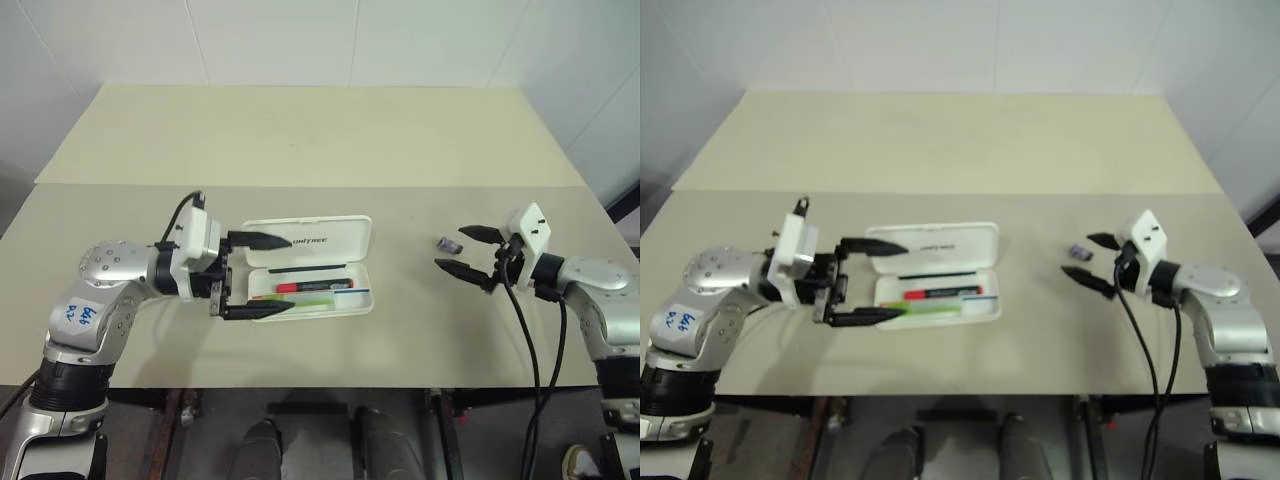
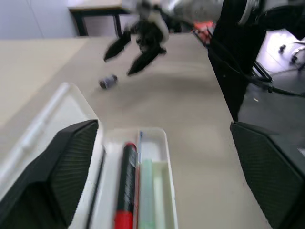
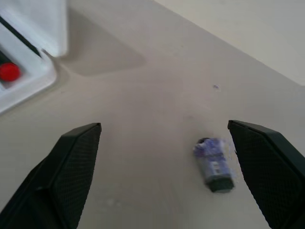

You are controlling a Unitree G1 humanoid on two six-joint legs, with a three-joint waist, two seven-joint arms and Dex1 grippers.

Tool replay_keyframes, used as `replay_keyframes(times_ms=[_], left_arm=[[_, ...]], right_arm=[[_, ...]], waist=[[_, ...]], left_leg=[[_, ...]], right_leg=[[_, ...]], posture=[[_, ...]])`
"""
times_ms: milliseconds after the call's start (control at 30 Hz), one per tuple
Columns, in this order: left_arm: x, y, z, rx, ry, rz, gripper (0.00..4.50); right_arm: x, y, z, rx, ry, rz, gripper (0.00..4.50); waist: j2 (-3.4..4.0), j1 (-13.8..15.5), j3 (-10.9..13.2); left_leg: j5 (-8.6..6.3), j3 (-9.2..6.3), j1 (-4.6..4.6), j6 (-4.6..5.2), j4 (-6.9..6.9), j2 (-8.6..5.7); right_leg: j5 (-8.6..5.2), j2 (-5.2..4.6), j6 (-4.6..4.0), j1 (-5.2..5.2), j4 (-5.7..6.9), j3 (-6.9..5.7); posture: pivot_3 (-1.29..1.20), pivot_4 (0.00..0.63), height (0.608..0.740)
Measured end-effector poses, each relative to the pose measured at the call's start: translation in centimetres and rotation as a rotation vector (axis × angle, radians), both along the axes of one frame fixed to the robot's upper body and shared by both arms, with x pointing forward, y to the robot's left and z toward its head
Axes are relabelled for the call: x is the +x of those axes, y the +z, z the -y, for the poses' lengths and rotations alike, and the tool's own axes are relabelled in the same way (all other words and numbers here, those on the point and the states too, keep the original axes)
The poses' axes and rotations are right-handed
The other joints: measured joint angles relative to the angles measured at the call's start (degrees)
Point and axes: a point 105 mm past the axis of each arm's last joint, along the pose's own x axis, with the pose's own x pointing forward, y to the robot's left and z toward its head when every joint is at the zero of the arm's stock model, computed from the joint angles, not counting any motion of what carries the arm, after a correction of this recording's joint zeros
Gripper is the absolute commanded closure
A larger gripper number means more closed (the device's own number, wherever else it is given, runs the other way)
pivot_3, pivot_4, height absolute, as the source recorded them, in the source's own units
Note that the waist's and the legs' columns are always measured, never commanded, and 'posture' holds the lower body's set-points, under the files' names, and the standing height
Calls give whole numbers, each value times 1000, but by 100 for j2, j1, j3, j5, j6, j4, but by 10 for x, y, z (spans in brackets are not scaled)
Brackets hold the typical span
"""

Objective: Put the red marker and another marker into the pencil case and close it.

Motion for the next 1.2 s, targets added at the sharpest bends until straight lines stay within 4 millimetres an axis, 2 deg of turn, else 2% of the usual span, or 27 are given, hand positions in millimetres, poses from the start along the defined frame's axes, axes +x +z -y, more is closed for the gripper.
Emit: replay_keyframes(times_ms=[300, 500, 533, 567, 700, 867, 900, 1067, 1200], left_arm=[[7, 22, 8, -67, 52, 34, 23], [8, 24, 6, -66, 61, 43, 23], [8, 24, 6, -65, 60, 46, 0], [8, 24, 6, -64, 60, 50, 0], [8, 24, 6, -63, 61, 54, 0], [8, 25, 6, -64, 60, 61, 0], [8, 25, 6, -63, 60, 62, 0], [8, 25, 5, -60, 60, 72, 0], [12, 15, -4, -27, 85, 63, 0]], right_arm=[[23, -24, 14, -6, -54, -88, 0], [33, -30, 25, -9, -112, -114, 0], [36, -31, 27, -3, -126, -118, 395], [38, -31, 26, 3, -132, -116, 572], [42, -31, 25, 15, -140, -112, 1993], [42, -34, 14, 34, -91, -117, 3838], [42, -34, 14, 36, -88, -116, 4089], [40, -32, 10, 25, -56, -106, 4169], [29, -19, -9, 13, 72, -62, 4169]], waist=[[2, -9, 1], [2, -85, 1], [2, -99, 1], [2, -108, 1], [2, -125, 1], [2, -139, 1], [2, -142, 1], [2, -144, 1], [8, -148, 4]], left_leg=[[0, 3, -2, -1, -4, -1], [1, 5, -1, -2, -7, -1], [1, 5, -1, -3, -7, -1], [2, 5, -1, -4, -7, -1], [3, 5, 1, -6, -6, -1], [5, 9, 2, -8, 7, -1], [7, 10, 2, -8, 7, -1], [10, 10, 2, -7, 5, 0], [9, 11, 2, -7, -6, 0]], right_leg=[[3, -1, 6, -1, -1, 0], [3, -1, 6, 0, -2, 1], [4, -2, 6, 0, -1, 1], [4, -2, 7, 0, -2, 1], [5, -1, 9, 1, 1, 2], [15, 0, 12, 4, 1, 6], [16, 0, 12, 4, 1, 7], [17, 2, 12, 2, 3, 10], [17, 2, 13, -5, 7, 12]], posture=[[0, 150, 740], [0, 150, 740], [0, 150, 740], [0, 150, 740], [0, 150, 740], [0, 150, 740], [0, 150, 740], [0, 150, 740], [0, 150, 740]])
